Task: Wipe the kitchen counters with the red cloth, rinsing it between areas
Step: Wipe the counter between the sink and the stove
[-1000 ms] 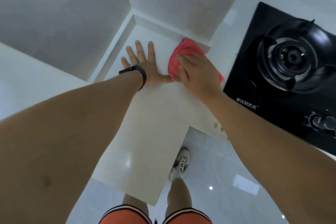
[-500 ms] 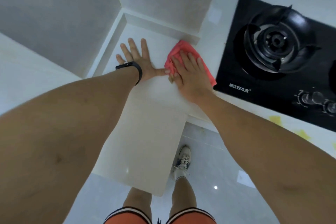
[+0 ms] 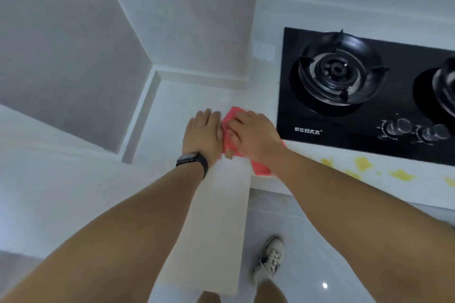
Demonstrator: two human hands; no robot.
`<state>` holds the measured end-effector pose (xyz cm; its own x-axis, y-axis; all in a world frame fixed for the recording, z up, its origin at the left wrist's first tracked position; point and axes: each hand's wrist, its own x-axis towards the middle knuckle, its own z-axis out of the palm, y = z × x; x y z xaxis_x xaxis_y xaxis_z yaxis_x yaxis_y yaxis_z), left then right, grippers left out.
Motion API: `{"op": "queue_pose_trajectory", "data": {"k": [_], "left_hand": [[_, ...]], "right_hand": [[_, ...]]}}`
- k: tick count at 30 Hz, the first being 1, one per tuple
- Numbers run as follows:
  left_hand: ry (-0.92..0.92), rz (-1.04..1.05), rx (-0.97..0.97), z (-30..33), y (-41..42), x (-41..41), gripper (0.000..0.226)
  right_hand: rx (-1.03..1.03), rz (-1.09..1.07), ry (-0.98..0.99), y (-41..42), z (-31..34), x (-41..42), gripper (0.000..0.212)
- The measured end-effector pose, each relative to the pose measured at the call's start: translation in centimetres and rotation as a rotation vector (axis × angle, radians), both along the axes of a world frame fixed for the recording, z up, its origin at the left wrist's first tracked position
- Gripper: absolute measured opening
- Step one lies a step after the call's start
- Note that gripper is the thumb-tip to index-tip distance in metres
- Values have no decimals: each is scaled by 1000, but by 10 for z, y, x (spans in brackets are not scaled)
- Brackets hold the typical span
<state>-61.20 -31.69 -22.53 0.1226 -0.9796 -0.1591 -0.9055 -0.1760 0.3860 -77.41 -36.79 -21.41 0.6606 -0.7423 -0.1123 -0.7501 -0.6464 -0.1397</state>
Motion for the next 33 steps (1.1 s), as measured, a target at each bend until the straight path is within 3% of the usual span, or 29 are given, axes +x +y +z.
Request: {"op": "queue_pose_trajectory", "data": {"k": [4,8,20,27,33], "left_hand": [[-115,29,-12,-29,13,-7,58],[-123,42,-33,-32,13,-7,57],[-97,57,-127,-35,15,-11,62],[-229,27,-84,-21,22,-26,52],[-64,9,-67,-7,1,-81,53]], "right_hand": [[-4,-32,-141,-1,-26,-4,52],[24,35,-80,-6,-29,-3,61],[33,14,-63,25,-35,-34,62],[95,20,-22,53,-29,-79,63],[96,97,0,48,-31,-117,59]]}}
